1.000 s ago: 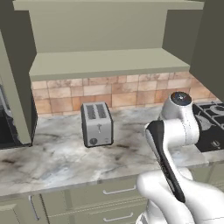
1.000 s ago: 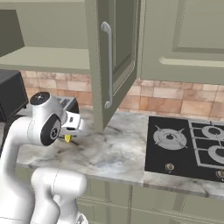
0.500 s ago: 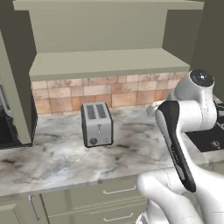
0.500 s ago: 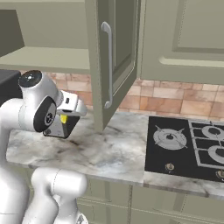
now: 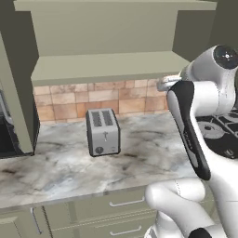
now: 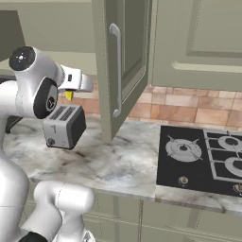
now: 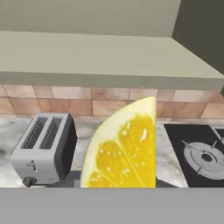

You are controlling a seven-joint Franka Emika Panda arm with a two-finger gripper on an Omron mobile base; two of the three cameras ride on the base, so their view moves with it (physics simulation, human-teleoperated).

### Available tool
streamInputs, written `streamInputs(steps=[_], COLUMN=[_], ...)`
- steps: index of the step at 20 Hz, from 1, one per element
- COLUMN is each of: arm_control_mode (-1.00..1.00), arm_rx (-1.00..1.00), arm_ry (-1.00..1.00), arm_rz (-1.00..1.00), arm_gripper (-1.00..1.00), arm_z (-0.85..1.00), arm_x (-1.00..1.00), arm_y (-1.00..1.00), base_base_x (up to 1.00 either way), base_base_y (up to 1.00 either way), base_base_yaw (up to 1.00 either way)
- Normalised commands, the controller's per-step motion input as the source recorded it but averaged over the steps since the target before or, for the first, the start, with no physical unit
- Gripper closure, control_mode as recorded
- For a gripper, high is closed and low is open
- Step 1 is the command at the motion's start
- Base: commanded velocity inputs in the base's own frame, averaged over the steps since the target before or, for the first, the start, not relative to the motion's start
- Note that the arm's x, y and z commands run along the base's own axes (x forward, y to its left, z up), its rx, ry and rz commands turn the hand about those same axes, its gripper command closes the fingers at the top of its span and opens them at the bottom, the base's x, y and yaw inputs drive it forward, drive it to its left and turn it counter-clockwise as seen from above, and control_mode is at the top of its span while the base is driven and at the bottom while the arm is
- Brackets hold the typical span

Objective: Pick the lemon wedge from the counter and place it in the cabinet. Then close the cabinet.

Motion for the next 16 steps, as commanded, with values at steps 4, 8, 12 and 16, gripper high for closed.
streamInputs(steps=[4, 8, 12, 16], arm_control_mode=[-1.0, -1.0, -1.0, -1.0], arm_rx=[0.0, 0.0, 0.0, 0.0], arm_ry=[-0.39, -0.4, -0.25, 0.0], arm_rz=[0.0, 0.0, -0.02, -0.06], arm_gripper=[1.0, 1.0, 1.0, 1.0], arm_z=[0.47, 0.24, 0.25, 0.44], arm_x=[0.52, 0.67, 0.76, 0.77], arm_y=[0.0, 0.01, 0.01, 0.0], base_base_x=[0.0, 0.0, 0.0, 0.0], base_base_y=[0.0, 0.0, 0.0, 0.0], base_base_yaw=[0.0, 0.0, 0.0, 0.0])
